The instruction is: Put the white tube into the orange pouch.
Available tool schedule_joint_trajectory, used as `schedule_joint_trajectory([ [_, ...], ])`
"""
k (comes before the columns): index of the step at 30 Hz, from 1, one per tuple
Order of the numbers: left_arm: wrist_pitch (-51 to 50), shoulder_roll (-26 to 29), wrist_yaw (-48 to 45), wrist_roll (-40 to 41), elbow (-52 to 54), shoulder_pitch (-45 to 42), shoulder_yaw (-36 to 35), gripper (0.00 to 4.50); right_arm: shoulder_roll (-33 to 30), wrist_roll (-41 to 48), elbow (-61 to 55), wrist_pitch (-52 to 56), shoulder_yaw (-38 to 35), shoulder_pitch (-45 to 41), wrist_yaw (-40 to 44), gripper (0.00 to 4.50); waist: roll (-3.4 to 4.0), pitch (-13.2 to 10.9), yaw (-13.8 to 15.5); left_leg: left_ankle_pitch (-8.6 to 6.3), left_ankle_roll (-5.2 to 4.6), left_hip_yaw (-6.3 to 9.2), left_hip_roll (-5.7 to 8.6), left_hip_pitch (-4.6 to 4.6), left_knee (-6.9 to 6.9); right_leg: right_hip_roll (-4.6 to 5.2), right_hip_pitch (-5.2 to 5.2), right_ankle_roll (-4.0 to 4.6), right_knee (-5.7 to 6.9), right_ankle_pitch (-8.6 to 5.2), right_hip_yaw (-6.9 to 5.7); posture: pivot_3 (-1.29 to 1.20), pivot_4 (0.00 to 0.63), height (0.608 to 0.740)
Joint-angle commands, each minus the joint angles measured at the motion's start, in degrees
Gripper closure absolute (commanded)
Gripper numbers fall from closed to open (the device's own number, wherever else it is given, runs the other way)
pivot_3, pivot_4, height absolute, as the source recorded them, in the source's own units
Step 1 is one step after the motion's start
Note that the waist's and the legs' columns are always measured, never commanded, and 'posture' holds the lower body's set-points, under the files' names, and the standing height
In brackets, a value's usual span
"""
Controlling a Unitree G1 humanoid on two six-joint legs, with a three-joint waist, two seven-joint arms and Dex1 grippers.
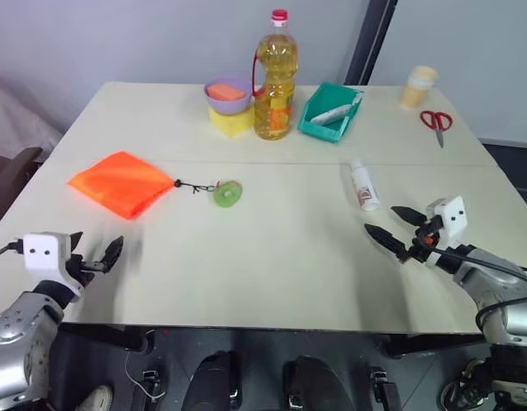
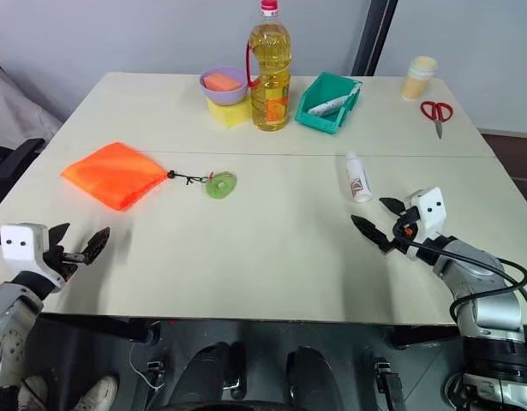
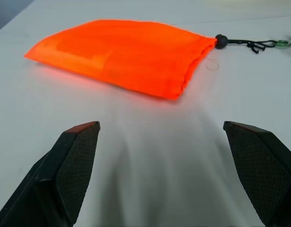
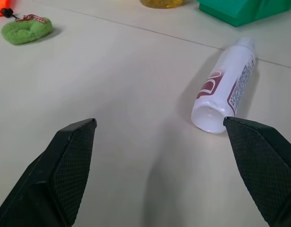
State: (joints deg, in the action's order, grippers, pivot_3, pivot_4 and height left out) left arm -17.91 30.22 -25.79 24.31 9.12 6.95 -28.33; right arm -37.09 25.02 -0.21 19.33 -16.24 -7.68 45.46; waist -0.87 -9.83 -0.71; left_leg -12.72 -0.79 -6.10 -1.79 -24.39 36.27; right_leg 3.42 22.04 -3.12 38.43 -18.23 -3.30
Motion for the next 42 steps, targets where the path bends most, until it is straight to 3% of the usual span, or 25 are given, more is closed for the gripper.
schedule_joint_trajectory([
  [1, 1.11, 0.33, 0.30, -0.26, 1.16, -0.59, -0.62, 0.00, -0.31, 0.42, -2.00, -0.83, -1.01, 0.07, -0.14, 0.04, 0.00, 0.00, 0.00, 0.00, 0.00, 0.00, 0.00, 0.00, 0.00, 0.00, 0.00, 0.00, 0.00, 0.00, 0.00, 0.00, 0.150, 0.737],
  [11, -0.01, 0.96, 1.06, -1.87, 4.08, -2.72, 2.28, 0.00, -0.09, 0.52, -3.16, -0.42, -0.26, -0.48, -0.66, 0.04, -0.01, 0.00, 0.07, 0.00, 0.00, 0.00, 0.00, 0.00, 0.01, 0.00, 0.00, 0.00, 0.00, 0.00, 0.00, 0.00, 0.150, 0.737],
  [18, 1.16, 6.35, 10.20, -26.89, 6.97, -9.42, 18.62, 0.00, -0.34, 2.00, -8.47, 1.74, 2.48, -1.61, 0.31, 0.04, 0.00, 0.01, 0.13, 0.00, 0.00, -0.01, 0.02, 0.00, 0.02, 0.00, -0.03, 0.00, 0.01, 0.01, -0.01, 0.00, 0.150, 0.737],
  [24, -2.90, 5.44, 15.26, -38.52, 4.59, -15.52, 26.20, 0.00, -0.22, 4.27, -16.26, 5.78, 5.73, -0.67, 1.70, 0.04, 0.00, 0.01, 0.05, 0.01, -0.01, -0.01, 0.01, -0.02, -0.04, -0.02, 0.03, -0.01, 0.00, 0.01, -0.01, 0.00, 0.150, 0.737],
  [31, -4.32, 4.07, 17.56, -44.17, -3.45, -21.75, 29.85, 0.00, 2.06, 4.80, -18.78, 6.18, 8.78, -0.26, 1.22, 0.04, -0.06, 0.04, 0.10, 0.02, 0.00, -0.01, 0.01, -0.02, 0.04, -0.02, 0.02, -0.01, 0.09, 0.01, -0.01, 0.00, 0.150, 0.737],
  [42, -4.11, 3.30, 19.74, -46.35, -13.52, -26.63, 29.24, 0.00, 5.15, 4.09, -20.01, 5.64, 11.66, 1.02, 0.39, 0.04, -0.06, 0.04, 0.11, 0.02, 0.00, -0.01, 0.01, -0.03, 0.07, -0.02, 0.04, -0.02, 0.14, 0.01, -0.01, 0.00, 0.150, 0.737],
])
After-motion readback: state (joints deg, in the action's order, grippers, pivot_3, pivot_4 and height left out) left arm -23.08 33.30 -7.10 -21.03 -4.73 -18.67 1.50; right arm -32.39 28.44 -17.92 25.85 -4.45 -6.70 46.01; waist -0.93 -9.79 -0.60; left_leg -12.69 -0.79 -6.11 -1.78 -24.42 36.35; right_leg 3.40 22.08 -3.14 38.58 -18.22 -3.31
